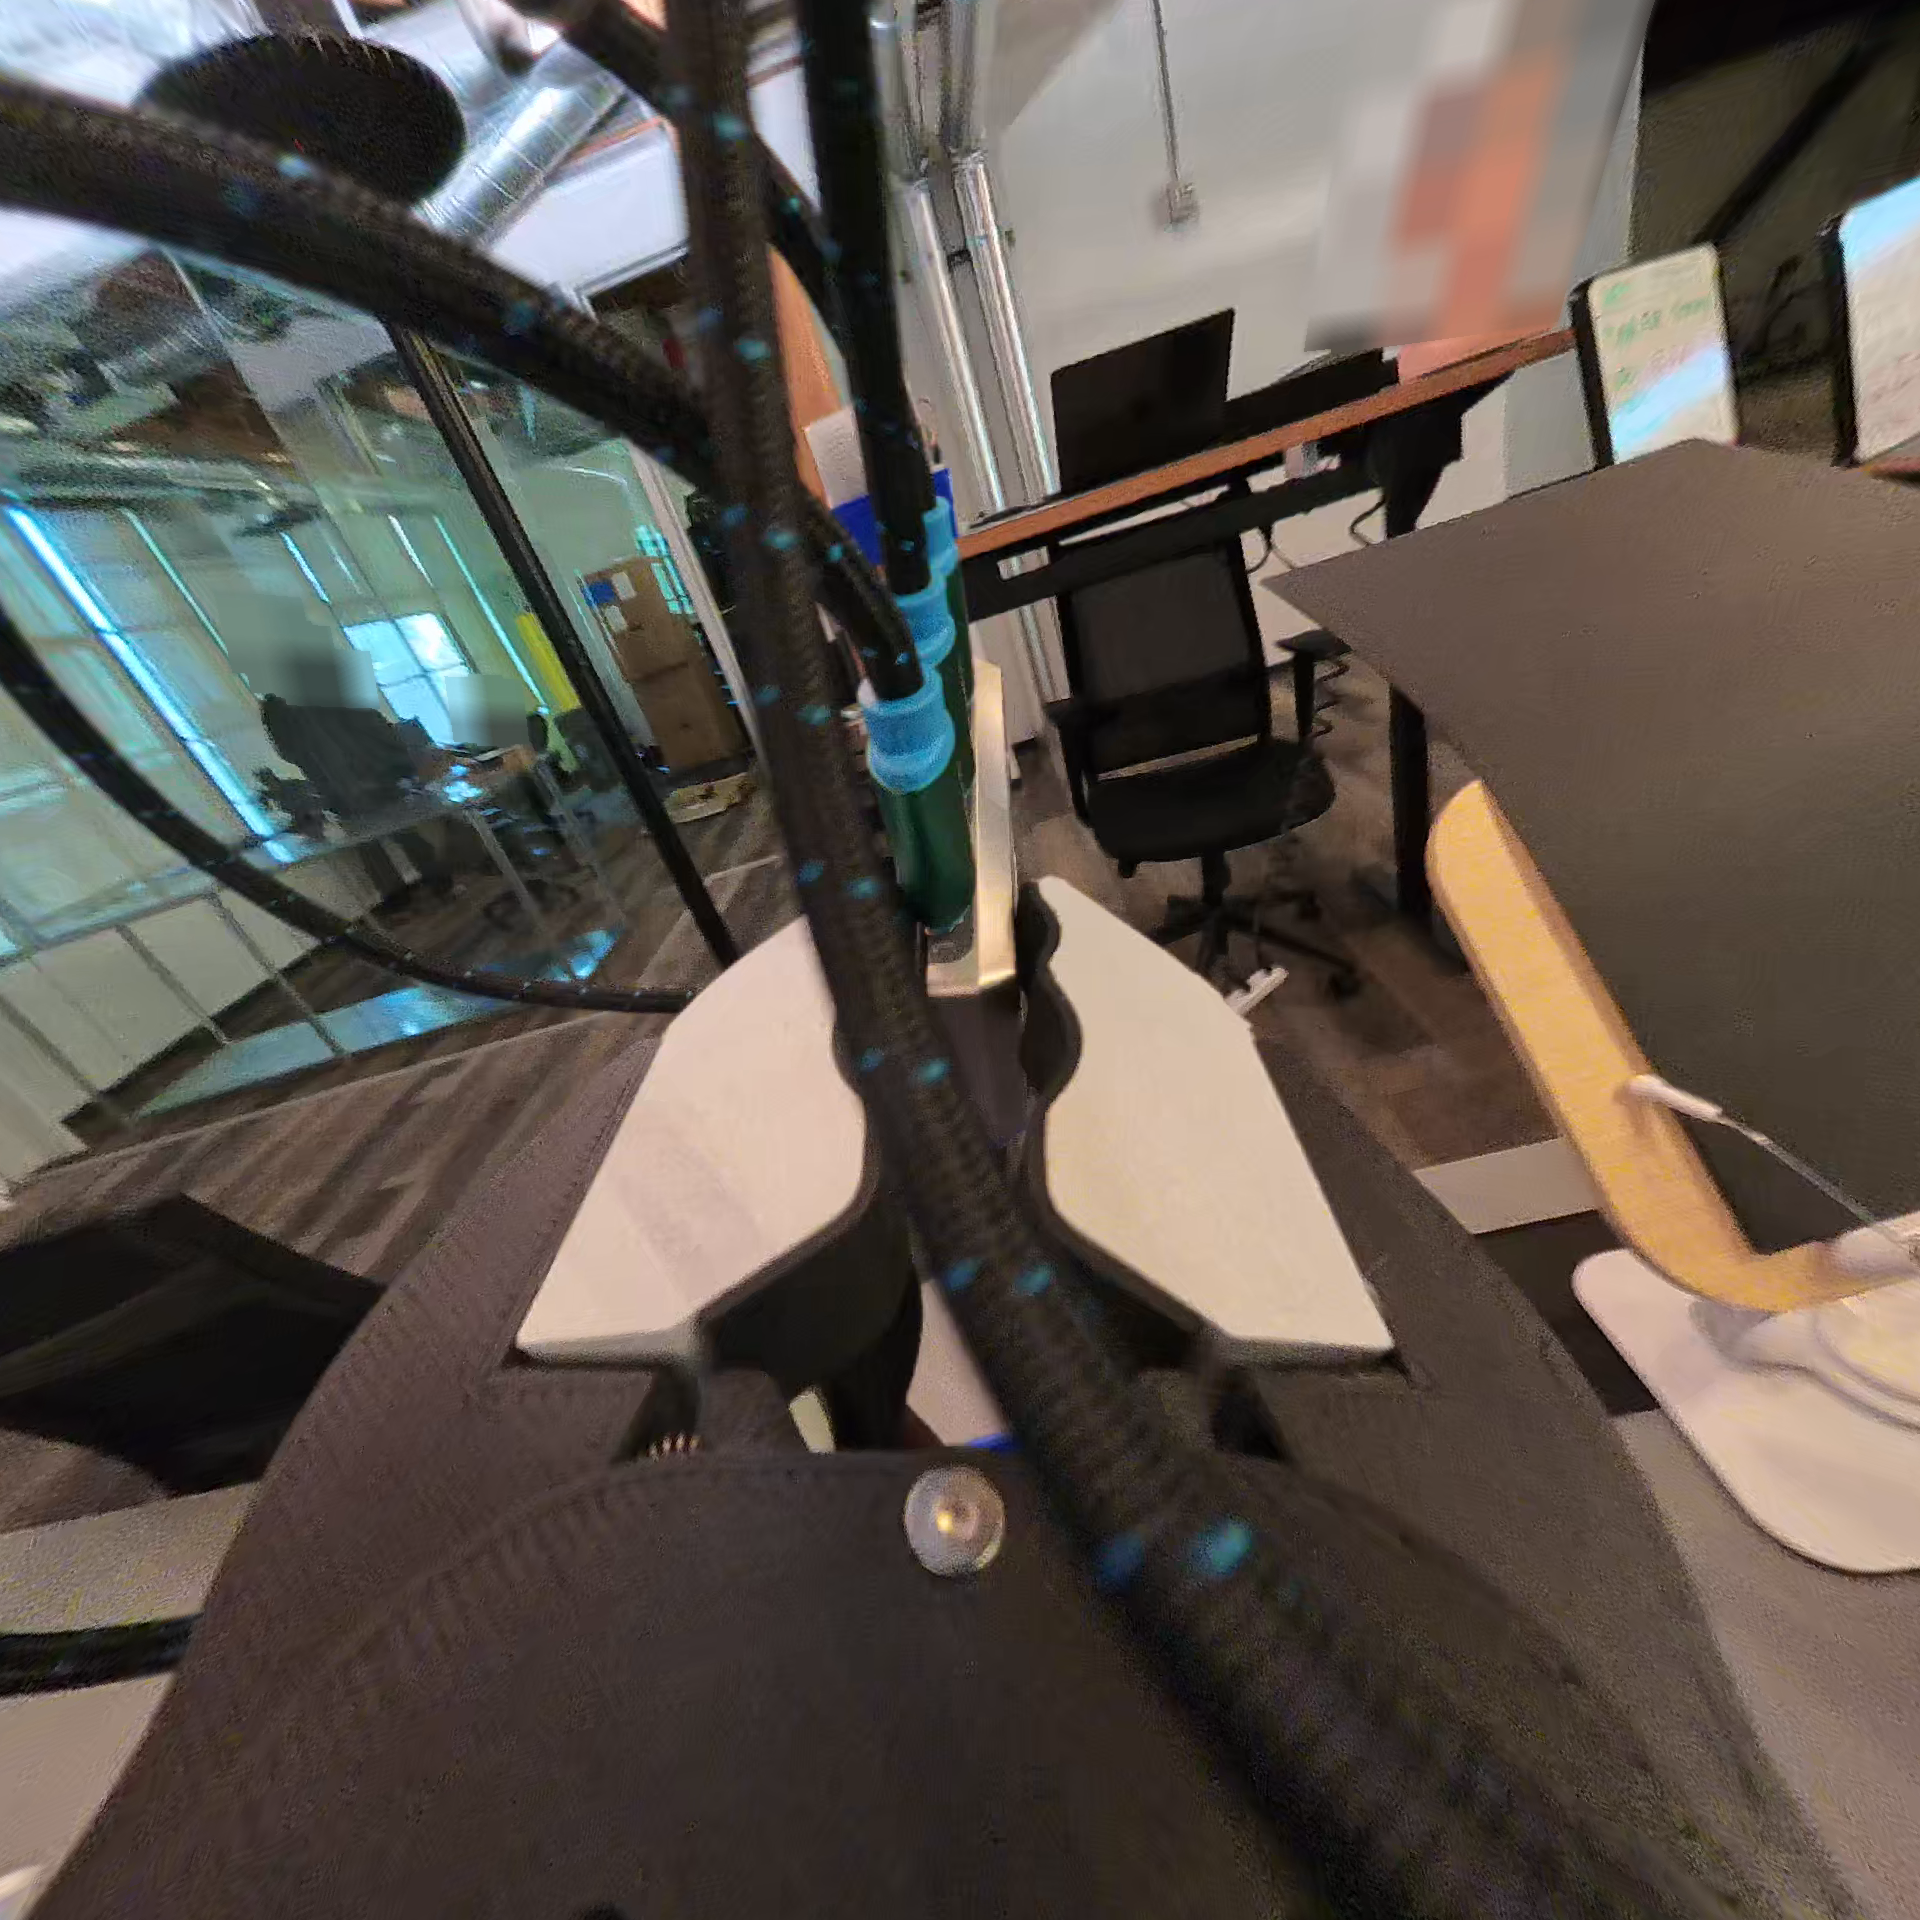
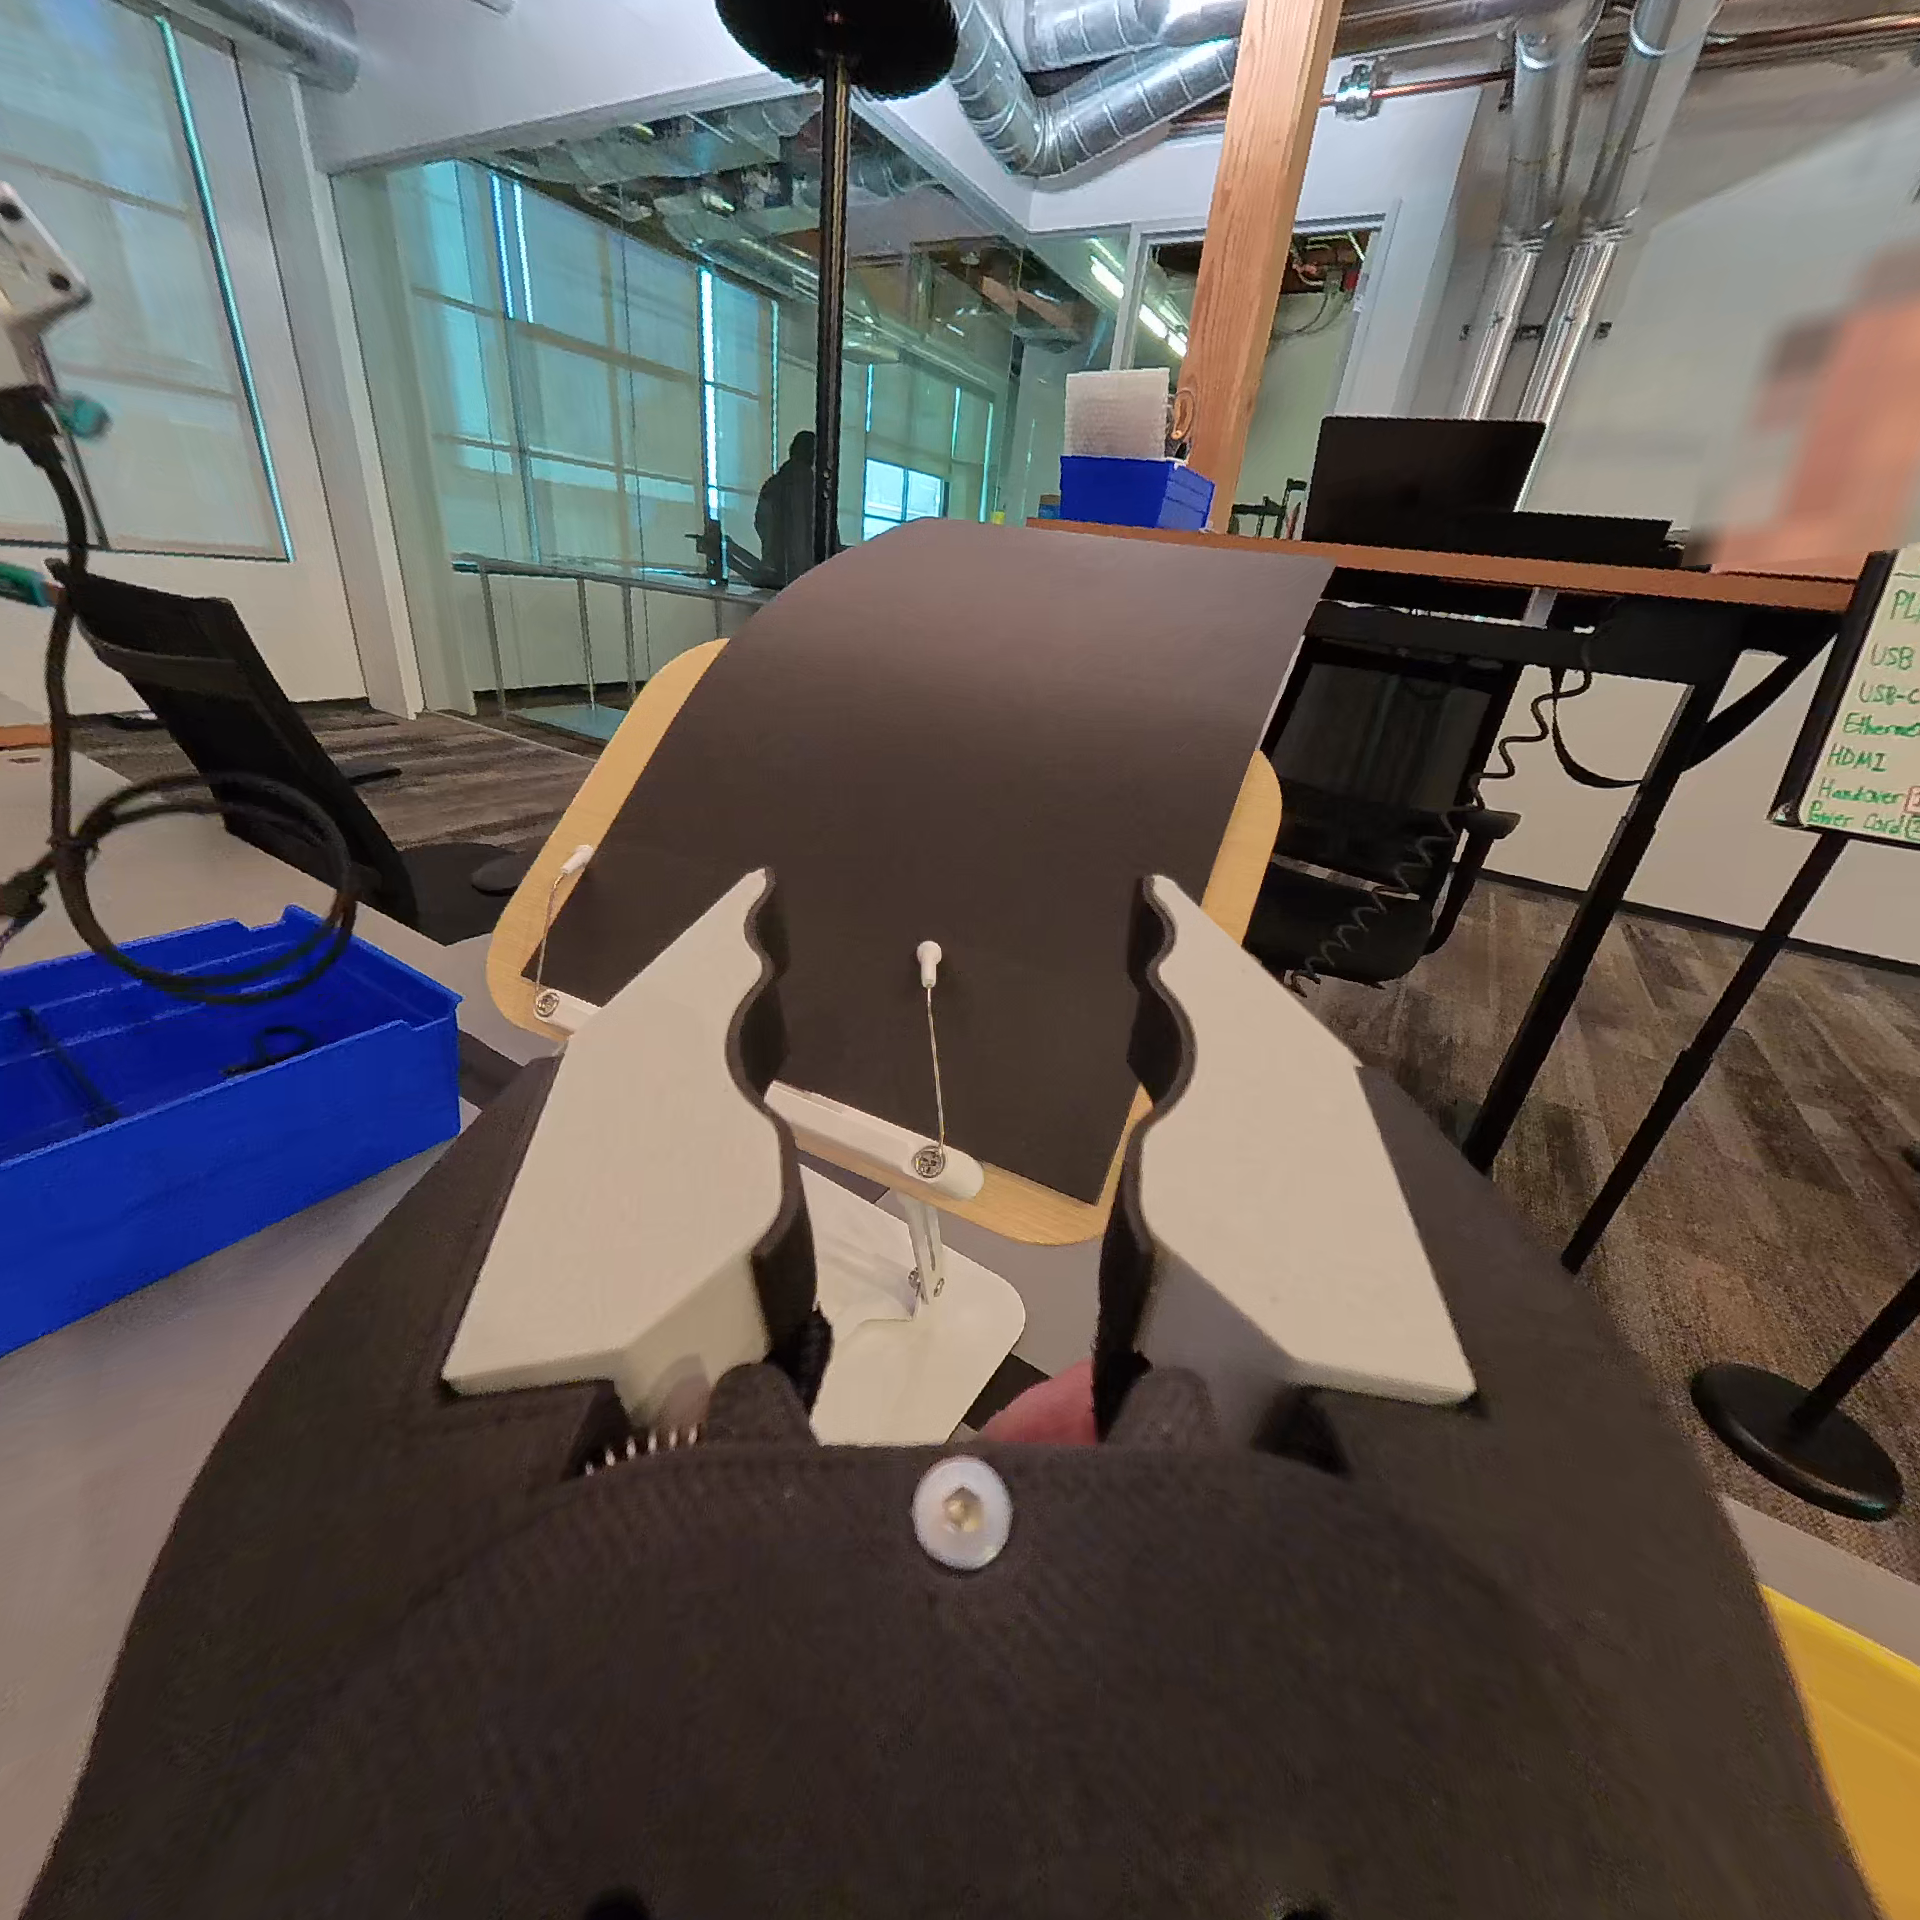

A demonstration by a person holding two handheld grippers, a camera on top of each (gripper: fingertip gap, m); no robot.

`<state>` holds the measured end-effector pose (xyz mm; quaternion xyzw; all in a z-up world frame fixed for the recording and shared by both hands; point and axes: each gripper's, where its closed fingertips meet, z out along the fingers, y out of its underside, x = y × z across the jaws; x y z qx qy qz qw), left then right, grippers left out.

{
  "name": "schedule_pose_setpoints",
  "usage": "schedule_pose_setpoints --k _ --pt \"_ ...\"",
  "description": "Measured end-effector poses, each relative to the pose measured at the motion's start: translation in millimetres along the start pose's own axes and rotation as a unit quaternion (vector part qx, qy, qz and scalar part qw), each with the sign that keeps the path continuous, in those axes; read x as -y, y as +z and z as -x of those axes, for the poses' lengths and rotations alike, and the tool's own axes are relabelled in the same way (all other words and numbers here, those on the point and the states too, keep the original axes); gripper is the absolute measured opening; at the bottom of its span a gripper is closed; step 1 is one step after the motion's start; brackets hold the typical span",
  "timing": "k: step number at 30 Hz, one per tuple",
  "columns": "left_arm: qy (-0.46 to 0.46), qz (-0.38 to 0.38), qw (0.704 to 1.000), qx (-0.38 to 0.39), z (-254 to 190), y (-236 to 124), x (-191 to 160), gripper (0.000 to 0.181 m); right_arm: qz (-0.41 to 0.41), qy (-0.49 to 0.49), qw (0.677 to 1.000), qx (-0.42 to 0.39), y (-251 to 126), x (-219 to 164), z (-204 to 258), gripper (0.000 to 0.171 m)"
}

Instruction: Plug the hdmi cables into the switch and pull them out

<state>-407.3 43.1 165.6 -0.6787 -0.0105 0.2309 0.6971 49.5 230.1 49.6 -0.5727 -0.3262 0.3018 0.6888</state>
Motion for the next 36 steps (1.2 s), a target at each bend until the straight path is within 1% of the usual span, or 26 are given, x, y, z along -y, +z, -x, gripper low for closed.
schedule_pose_setpoints --k 2,4,5,8,10,14,16,21,23,26,28,29,31,33,36 --pt "0.039 0.017 0.999 0.003 1 3 7 0.022 0.006 0.002 1.000 0.000 2 -5 -1 0.064" --pt "0.015 0.025 0.999 -0.014 1 6 7 0.021 0.013 0.003 1.000 0.002 6 -10 0 0.064" --pt "0.020 0.029 0.999 -0.004 5 6 5 0.022 0.016 0.002 1.000 0.004 7 -12 1 0.064" --pt "0.017 0.010 1.000 -0.003 3 -7 14 0.023 0.015 -0.002 1.000 0.010 7 -10 7 0.064" --pt "0.068 0.006 0.998 0.008 -4 -19 22 0.022 0.012 -0.005 1.000 0.015 8 -8 11 0.064" --pt "0.148 0.019 0.989 0.004 -29 -33 39 0.022 0.013 -0.002 0.999 0.043 11 -7 26 0.064" --pt "0.203 0.031 0.979 0.009 -42 -39 48 0.021 0.014 -0.005 0.998 0.058 11 -5 36 0.064" --pt "0.353 0.048 0.934 0.033 -85 -58 68 0.021 0.004 -0.012 0.995 0.096 7 7 56 0.063" --pt "0.391 0.041 0.919 0.036 -106 -66 74 0.021 -0.007 -0.006 0.993 0.115 3 14 64 0.062" --pt "0.466 0.036 0.882 0.049 -135 -76 74 0.021 -0.031 0.016 0.987 0.158 -6 28 76 0.056" --pt "0.511 0.031 0.857 0.054 -157 -82 70 0.021 -0.053 0.045 0.980 0.185 -14 39 79 0.050" --pt "0.539 0.033 0.840 0.059 -166 -84 67 0.022 -0.063 0.051 0.977 0.195 -19 44 79 0.045" --pt "0.576 0.029 0.815 0.058 -188 -89 58 0.021 -0.076 0.056 0.973 0.208 -27 51 78 0.041" --pt "0.616 0.027 0.785 0.063 -206 -93 48 0.021 -0.092 0.069 0.969 0.220 -35 60 77 0.039" --pt "0.653 0.016 0.755 0.051 -234 -98 30 0.021 -0.122 0.090 0.957 0.247 -49 76 79 0.038"
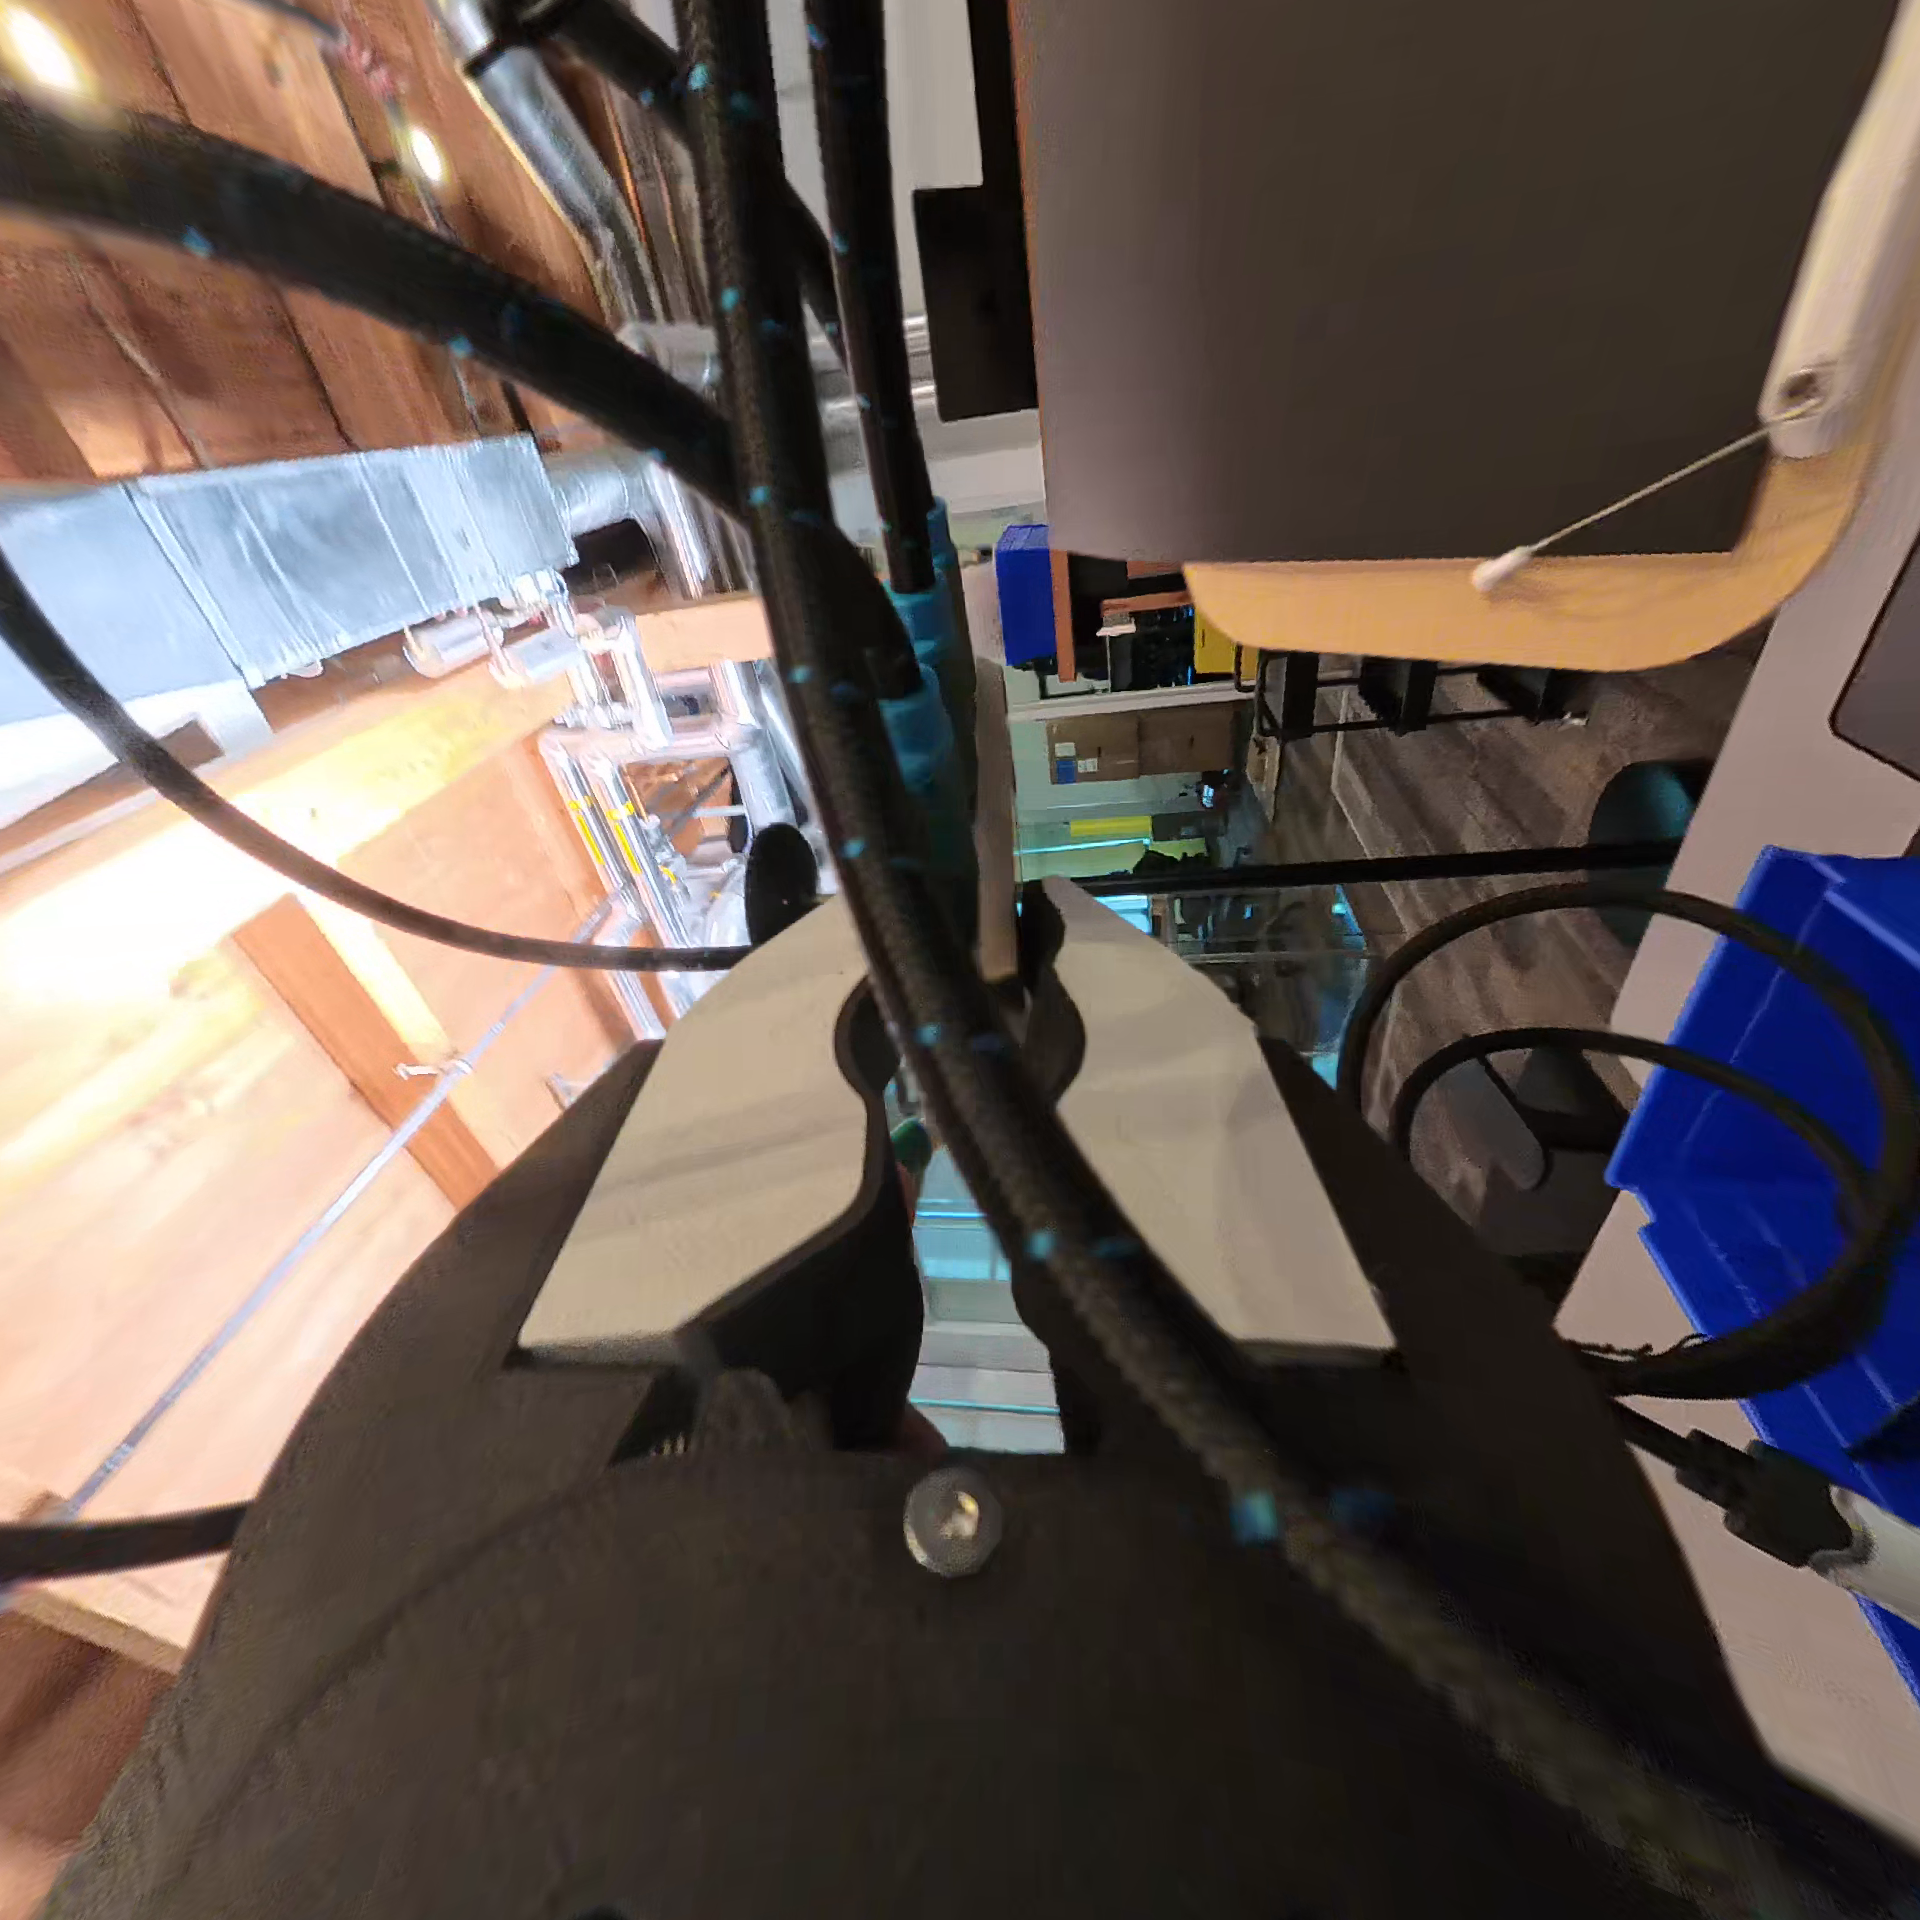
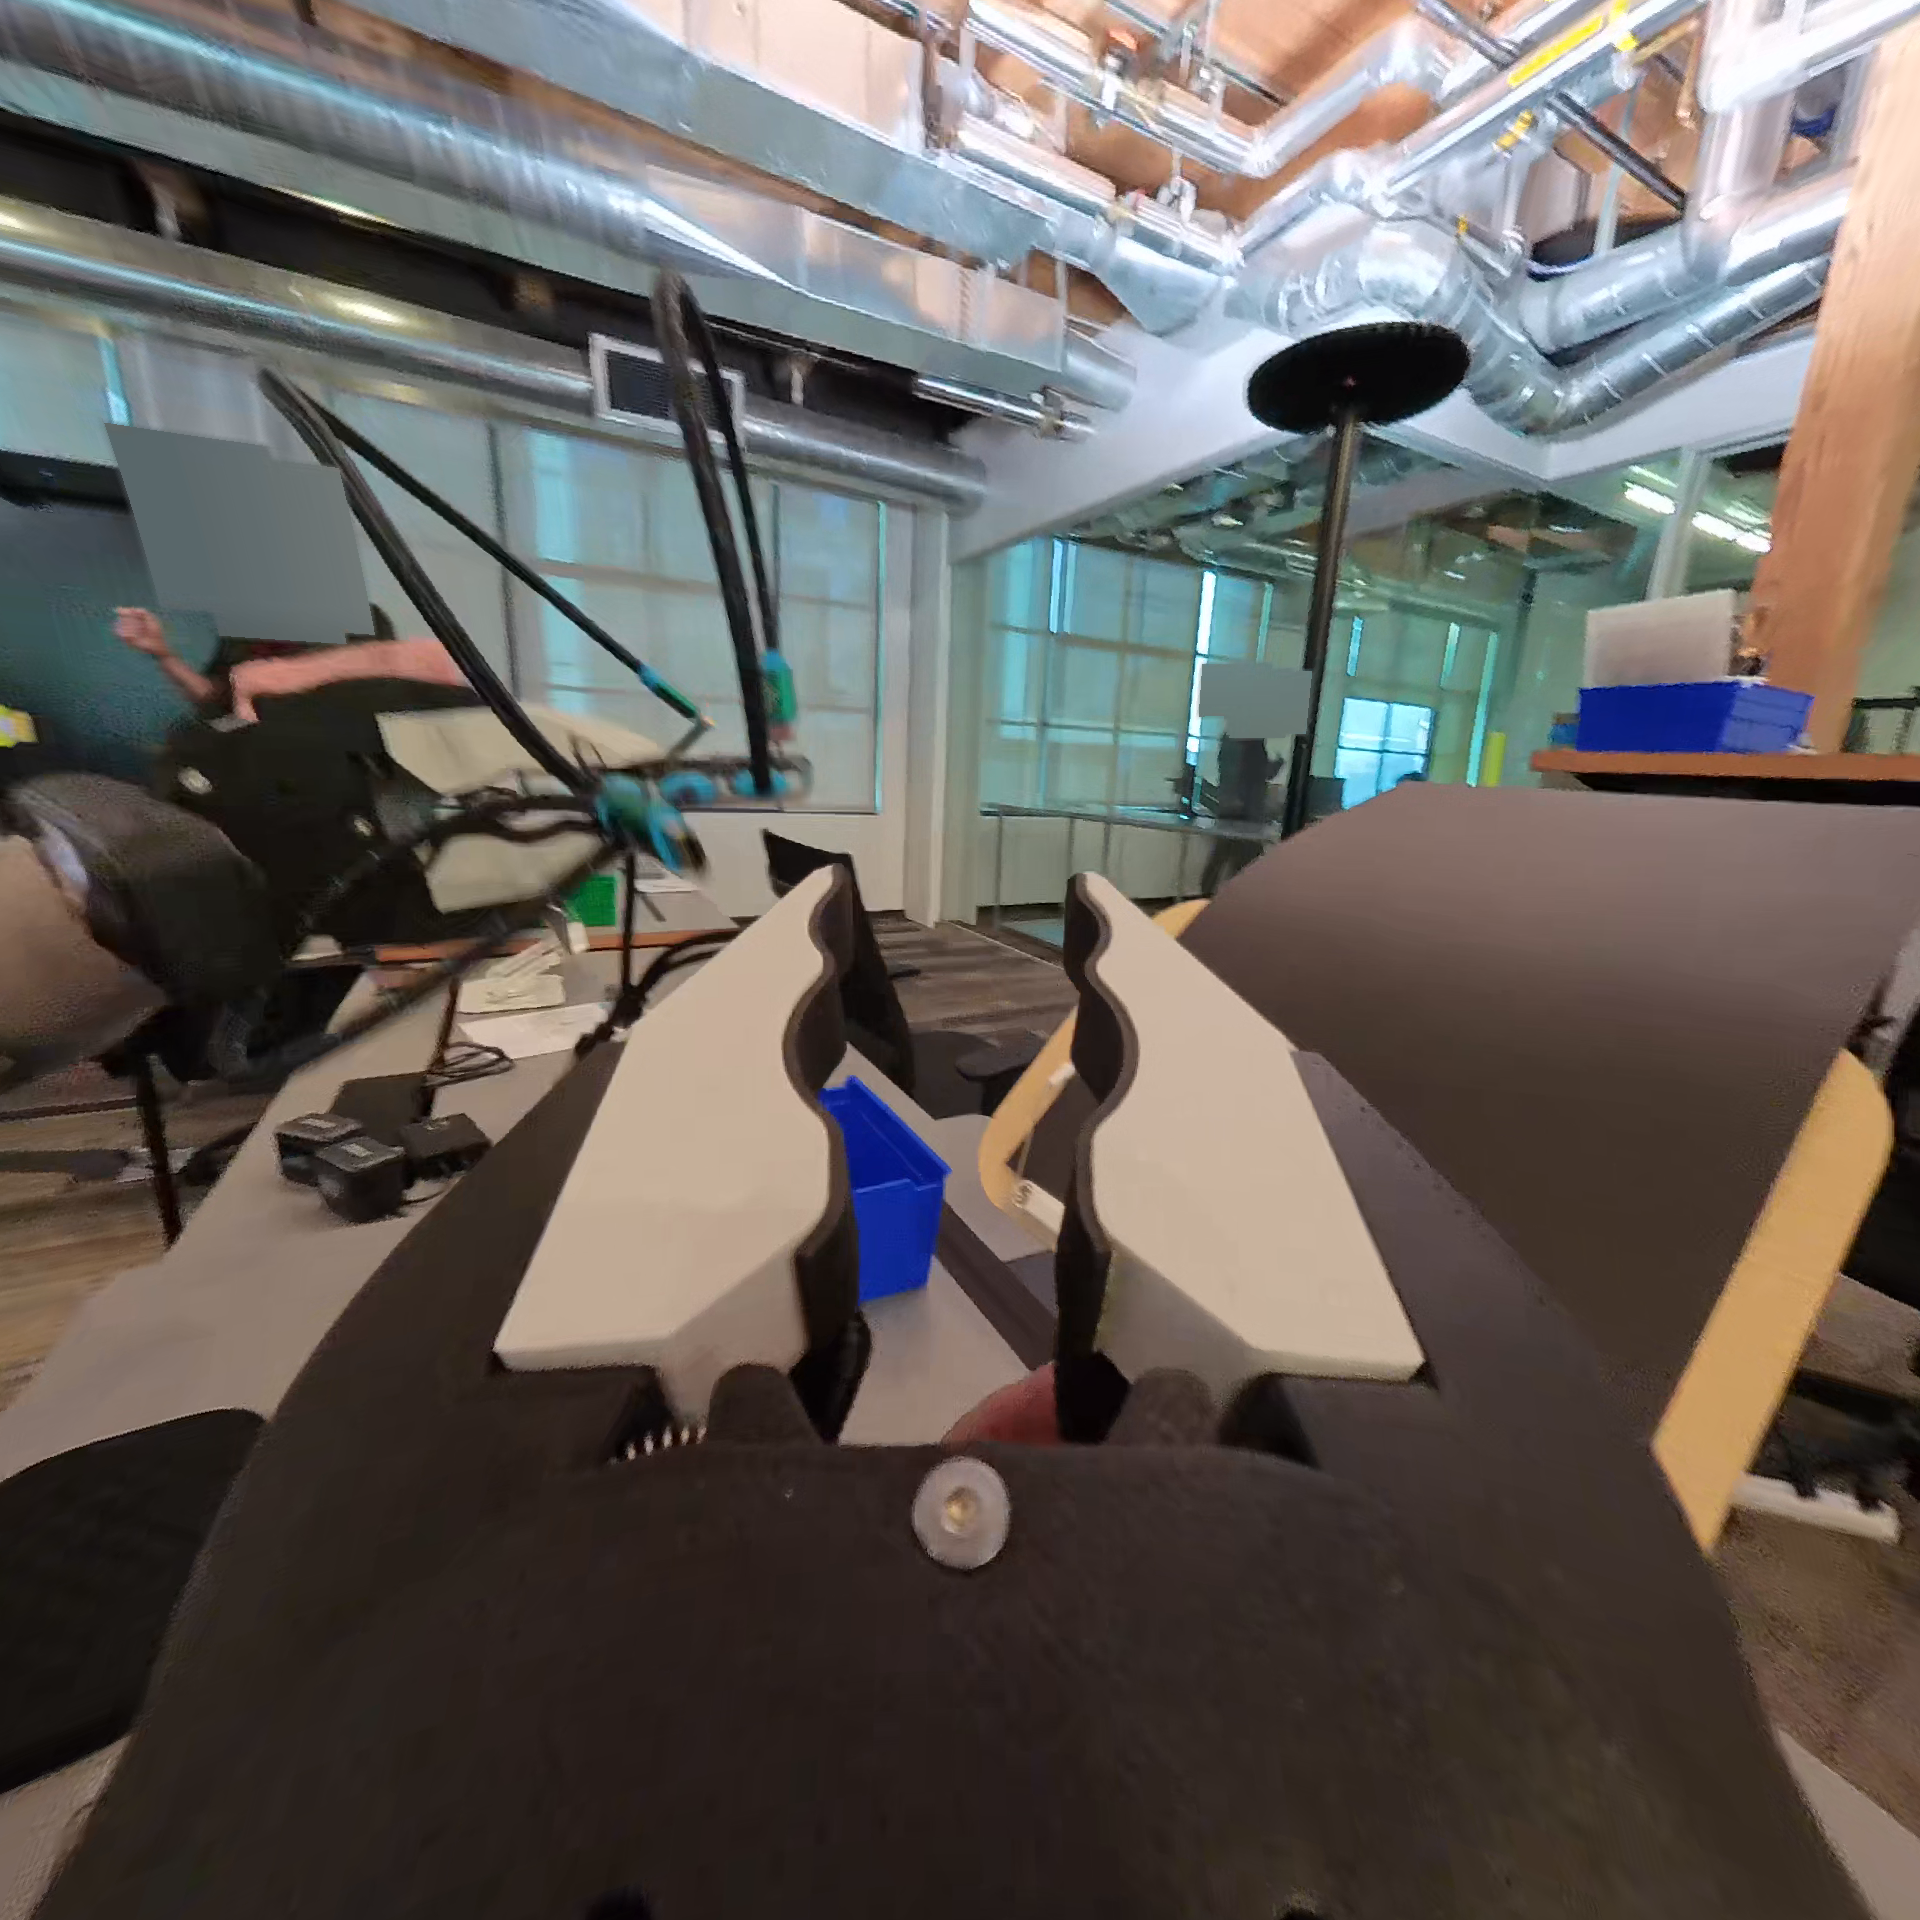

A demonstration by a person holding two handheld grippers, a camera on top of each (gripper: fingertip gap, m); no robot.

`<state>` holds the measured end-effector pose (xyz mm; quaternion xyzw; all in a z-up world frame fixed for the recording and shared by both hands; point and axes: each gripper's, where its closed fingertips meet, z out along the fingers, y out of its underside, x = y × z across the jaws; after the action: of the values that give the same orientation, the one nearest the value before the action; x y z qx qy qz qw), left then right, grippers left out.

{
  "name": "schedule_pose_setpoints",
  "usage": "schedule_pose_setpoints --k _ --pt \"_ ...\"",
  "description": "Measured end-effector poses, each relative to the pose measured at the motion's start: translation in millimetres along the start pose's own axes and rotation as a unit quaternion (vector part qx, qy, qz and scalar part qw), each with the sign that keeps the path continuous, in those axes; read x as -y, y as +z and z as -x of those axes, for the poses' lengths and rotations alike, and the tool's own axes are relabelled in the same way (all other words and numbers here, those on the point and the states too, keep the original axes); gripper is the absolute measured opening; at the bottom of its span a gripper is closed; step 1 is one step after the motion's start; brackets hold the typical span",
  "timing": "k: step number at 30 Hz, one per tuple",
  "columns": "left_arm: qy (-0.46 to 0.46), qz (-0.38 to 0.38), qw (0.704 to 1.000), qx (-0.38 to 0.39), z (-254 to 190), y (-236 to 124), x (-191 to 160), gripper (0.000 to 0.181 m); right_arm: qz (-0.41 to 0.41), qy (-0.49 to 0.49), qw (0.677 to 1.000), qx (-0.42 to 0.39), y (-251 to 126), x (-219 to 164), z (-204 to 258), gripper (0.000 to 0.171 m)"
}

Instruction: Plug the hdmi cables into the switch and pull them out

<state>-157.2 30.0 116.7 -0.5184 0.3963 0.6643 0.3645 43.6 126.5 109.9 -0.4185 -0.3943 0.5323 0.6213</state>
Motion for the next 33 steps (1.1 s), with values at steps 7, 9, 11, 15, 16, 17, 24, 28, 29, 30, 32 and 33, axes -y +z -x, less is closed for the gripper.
schedule_pose_setpoints --k 7,9,11,15,16,17,24,28,29,30,32,33 --pt "0.063 -0.055 0.996 -0.009 -43 -9 43 0.021 0.077 -0.006 0.995 0.067 9 -31 23 0.038" --pt "0.067 -0.057 0.996 -0.013 -51 -10 49 0.021 0.102 -0.015 0.992 0.078 17 -49 26 0.038" --pt "0.073 -0.060 0.995 -0.019 -58 -9 54 0.021 0.118 -0.015 0.986 0.114 25 -63 41 0.038" --pt "0.083 -0.070 0.994 -0.025 -70 -7 63 0.021 0.146 -0.006 0.984 0.106 41 -85 44 0.027" --pt "0.087 -0.072 0.993 -0.026 -73 -7 66 0.021 0.153 0.002 0.983 0.105 44 -91 44 0.026" --pt "0.091 -0.068 0.993 -0.028 -76 -6 66 0.021 0.159 0.007 0.981 0.111 46 -97 45 0.026" --pt "0.104 -0.079 0.991 -0.020 -82 -5 64 0.021 0.146 0.123 0.967 0.169 51 -111 53 0.022" --pt "0.130 -0.101 0.986 -0.017 -87 -4 64 0.017 0.162 0.165 0.942 0.245 39 -120 70 0.034" --pt "0.129 -0.104 0.986 -0.019 -89 -4 63 0.021 0.168 0.168 0.933 0.269 32 -121 73 0.040" --pt "0.133 -0.103 0.986 -0.016 -89 -3 61 0.021 0.170 0.159 0.936 0.265 27 -121 68 0.039" --pt "0.130 -0.102 0.986 -0.017 -89 0 57 0.021 0.164 0.149 0.942 0.250 20 -116 57 0.038" --pt "0.130 -0.099 0.986 -0.014 -88 2 54 0.021 0.170 0.140 0.945 0.240 17 -114 54 0.040"
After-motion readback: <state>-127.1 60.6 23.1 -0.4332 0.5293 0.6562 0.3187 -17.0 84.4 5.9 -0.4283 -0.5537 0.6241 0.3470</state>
